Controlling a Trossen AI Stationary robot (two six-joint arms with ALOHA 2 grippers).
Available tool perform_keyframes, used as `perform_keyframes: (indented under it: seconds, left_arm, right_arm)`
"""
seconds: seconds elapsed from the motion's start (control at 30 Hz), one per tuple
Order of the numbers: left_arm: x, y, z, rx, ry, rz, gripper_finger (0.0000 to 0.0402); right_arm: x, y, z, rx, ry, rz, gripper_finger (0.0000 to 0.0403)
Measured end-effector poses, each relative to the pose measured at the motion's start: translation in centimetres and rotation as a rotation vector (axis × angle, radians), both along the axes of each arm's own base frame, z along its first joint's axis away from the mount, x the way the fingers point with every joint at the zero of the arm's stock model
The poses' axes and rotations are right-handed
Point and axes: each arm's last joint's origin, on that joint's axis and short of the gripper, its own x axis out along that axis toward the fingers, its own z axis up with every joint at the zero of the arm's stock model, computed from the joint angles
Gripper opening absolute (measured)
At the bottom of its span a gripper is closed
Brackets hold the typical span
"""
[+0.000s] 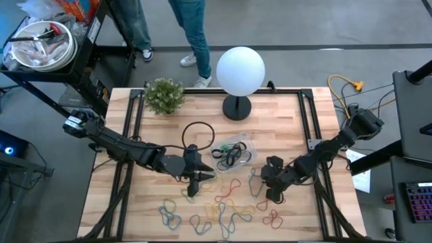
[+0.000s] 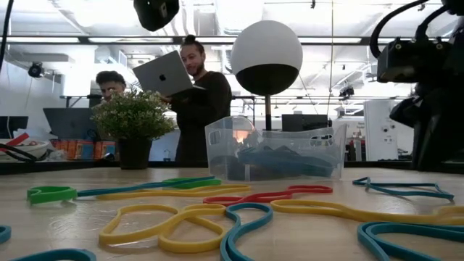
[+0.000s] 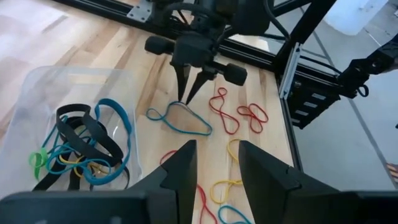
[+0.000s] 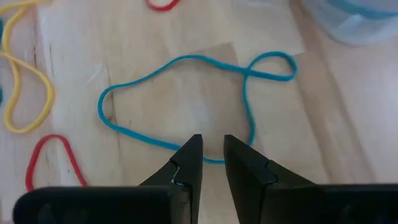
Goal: Pick and place rubber bands into bin
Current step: Put the blue rubber band into the transparent bin
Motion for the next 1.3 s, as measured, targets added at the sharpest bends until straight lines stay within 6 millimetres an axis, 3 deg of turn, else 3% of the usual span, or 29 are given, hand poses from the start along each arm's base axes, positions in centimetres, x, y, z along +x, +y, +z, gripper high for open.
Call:
perform_keyframes:
  seconds: [0.5,0.97,1.3]
  left_arm:
    - [-0.12,0.02,-0.57,0.018,0.012,0.019,0.0102]
    - [-0.11,0.04,-0.58,0.018,0.012,0.020,0.0102]
    - [-0.10,0.03,-0.53,0.018,0.010,0.019,0.0102]
  right_arm:
    - [-0.49,-0.36,-0.11,0.006,0.063,-0.083,0.0064]
    - [-0.51,-0.39,-0.14,0.065,0.061,-0.200,0.0141]
    - [-0.48,-0.33,-0.12,0.091,0.062,-0.227,0.0164]
